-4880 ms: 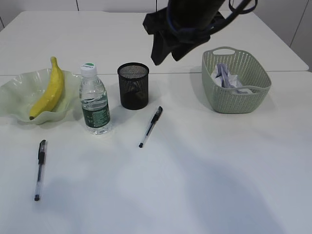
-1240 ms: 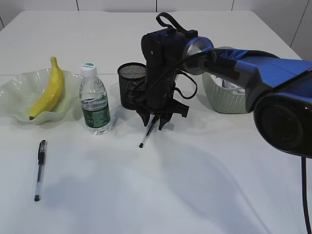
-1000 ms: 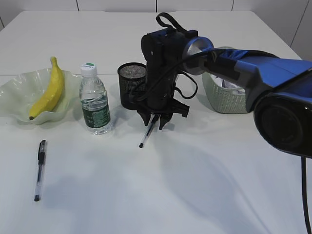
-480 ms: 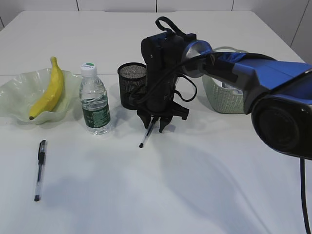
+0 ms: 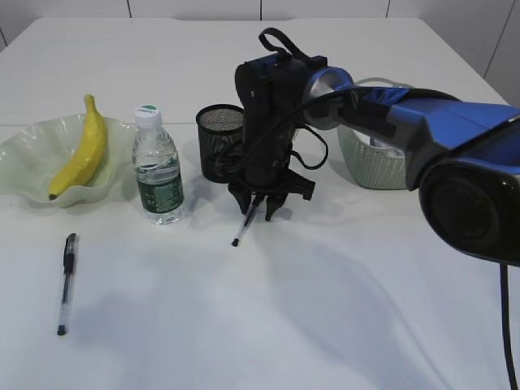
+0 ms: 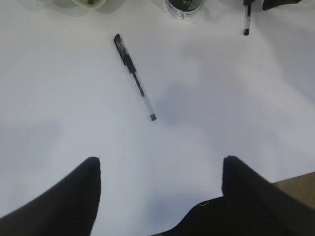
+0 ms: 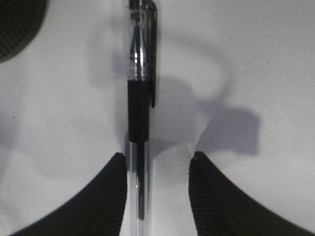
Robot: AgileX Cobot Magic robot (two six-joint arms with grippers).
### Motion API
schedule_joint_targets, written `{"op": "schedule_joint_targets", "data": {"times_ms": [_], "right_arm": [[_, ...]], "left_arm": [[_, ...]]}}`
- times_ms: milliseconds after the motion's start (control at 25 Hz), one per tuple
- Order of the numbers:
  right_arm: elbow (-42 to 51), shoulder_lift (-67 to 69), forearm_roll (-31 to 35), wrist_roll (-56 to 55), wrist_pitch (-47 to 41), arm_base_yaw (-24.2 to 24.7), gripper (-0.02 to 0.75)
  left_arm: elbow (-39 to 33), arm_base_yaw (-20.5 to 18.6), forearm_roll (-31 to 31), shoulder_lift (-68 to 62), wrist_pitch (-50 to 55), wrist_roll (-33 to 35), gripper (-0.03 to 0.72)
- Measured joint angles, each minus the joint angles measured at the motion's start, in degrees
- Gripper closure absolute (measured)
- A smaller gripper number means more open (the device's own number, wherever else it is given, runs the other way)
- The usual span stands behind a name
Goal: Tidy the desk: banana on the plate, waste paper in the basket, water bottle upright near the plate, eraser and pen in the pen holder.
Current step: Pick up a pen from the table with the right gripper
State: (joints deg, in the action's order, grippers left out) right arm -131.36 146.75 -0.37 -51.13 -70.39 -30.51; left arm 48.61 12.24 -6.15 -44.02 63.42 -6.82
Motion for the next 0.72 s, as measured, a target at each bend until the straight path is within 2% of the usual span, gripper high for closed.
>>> {"op": "schedule_joint_targets", "data": {"times_ms": [280, 520, 720], "right_arm": [[0.0, 0.0, 0.0, 0.0, 0.0, 0.0, 0.427], [0.0, 0.0, 0.4, 0.0, 0.0, 0.0, 0.508], [0.0, 0.0, 0.4, 0.0, 0.1, 0.0, 0.521]], "left_arm": [[0.0, 0.0, 0.0, 0.0, 0.0, 0.0, 0.139], [0.0, 0.0, 0.0, 0.0, 0.0, 0.0, 0.144], [0.0, 0.0, 0.0, 0.0, 0.0, 0.0, 0.145]]}}
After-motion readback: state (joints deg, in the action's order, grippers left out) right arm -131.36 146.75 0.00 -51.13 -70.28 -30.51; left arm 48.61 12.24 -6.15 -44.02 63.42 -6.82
